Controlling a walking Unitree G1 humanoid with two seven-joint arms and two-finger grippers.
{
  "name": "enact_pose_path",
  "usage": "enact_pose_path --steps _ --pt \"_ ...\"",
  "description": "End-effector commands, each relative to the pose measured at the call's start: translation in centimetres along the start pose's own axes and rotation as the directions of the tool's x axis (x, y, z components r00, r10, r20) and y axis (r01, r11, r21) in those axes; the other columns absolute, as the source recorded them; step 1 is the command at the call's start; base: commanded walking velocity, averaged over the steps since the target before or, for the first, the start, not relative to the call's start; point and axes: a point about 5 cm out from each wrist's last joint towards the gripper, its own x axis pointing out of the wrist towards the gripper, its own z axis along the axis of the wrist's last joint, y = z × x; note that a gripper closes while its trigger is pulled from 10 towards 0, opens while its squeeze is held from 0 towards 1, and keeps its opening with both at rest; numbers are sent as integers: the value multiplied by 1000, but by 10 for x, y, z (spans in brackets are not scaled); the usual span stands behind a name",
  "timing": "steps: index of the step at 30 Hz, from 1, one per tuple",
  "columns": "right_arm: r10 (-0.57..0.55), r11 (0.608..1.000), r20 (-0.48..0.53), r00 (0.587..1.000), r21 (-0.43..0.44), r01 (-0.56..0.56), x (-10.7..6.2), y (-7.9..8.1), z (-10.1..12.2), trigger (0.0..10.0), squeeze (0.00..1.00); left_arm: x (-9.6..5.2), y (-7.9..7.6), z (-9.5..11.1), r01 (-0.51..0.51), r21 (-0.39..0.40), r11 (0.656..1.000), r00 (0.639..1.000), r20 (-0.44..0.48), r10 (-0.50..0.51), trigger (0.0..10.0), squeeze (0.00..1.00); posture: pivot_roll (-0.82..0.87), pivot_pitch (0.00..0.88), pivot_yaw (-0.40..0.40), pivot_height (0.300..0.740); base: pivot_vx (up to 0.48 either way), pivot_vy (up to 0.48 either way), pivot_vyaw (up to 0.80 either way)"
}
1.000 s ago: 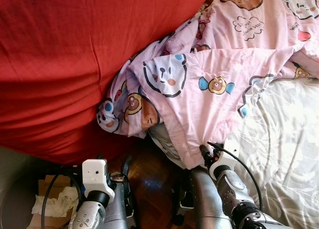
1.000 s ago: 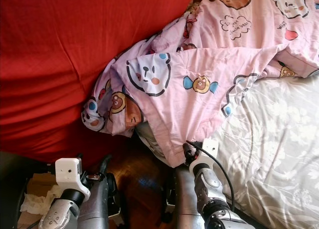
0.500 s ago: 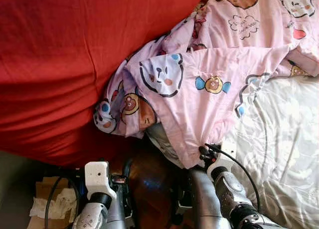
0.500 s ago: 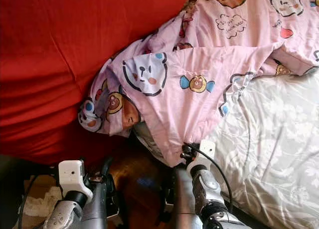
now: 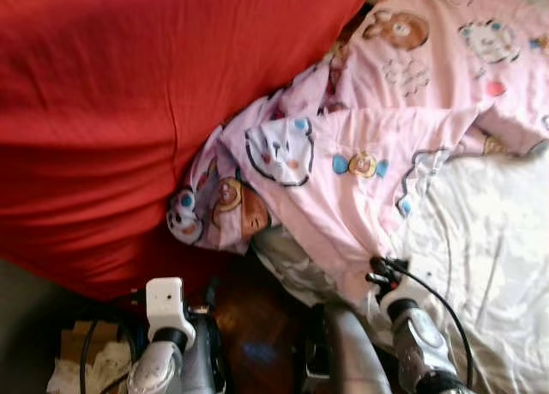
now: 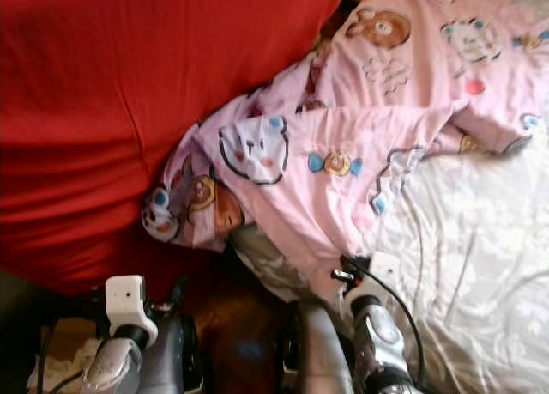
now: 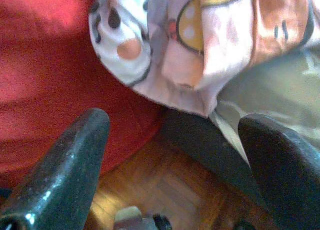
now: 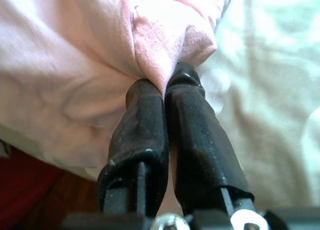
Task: Clean up the room
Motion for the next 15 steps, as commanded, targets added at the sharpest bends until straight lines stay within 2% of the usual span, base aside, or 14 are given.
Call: enact_pose_path --steps 1,5,6,7,10,11,13,15 --pt "-40 999 11 999 11 40 -8 -12 -4 0 0 -3 1 -13 4 23 1000 999 -49 -3 10000 0 0 91 -57 616 0 0 0" --pt "-36 999 4 999 1 36 -16 -14 -13 0 0 0 4 -25 5 33 999 996 -94 -2 10000 0 -18 51 -42 616 0 0 0" --pt "-33 999 -11 999 -4 33 -20 -15 -18 3216 0 0 6 -30 1 33 999 993 -115 3 10000 0 -20 50 -40 616 0 0 0" --pt "-28 1000 -27 999 -3 28 -23 -15 -23 7686 0 -2 7 -35 -2 35 999 991 -136 7 10000 0 -20 46 -38 616 0 0 0" --pt "-25 1000 -37 999 -1 24 -25 -15 -26 7686 0 -3 8 -38 -4 37 999 989 -148 9 10000 0 -19 47 -35 616 0 0 0" --pt "-13 1000 -37 999 -8 12 -27 -14 -29 10000 0 -4 9 -42 -9 34 999 986 -167 15 10000 0 -15 48 -32 616 0 0 0" --pt "12 999 -44 999 -30 -14 -30 -8 -34 10000 0 -12 13 -61 -40 12 999 965 -259 42 10000 0 -11 45 -24 626 0 0 0" --pt "12 999 -44 999 -30 -14 -30 -8 -34 10000 0 -12 13 -61 -40 12 999 965 -259 42 10000 0 -11 45 -24 631 0 0 0"
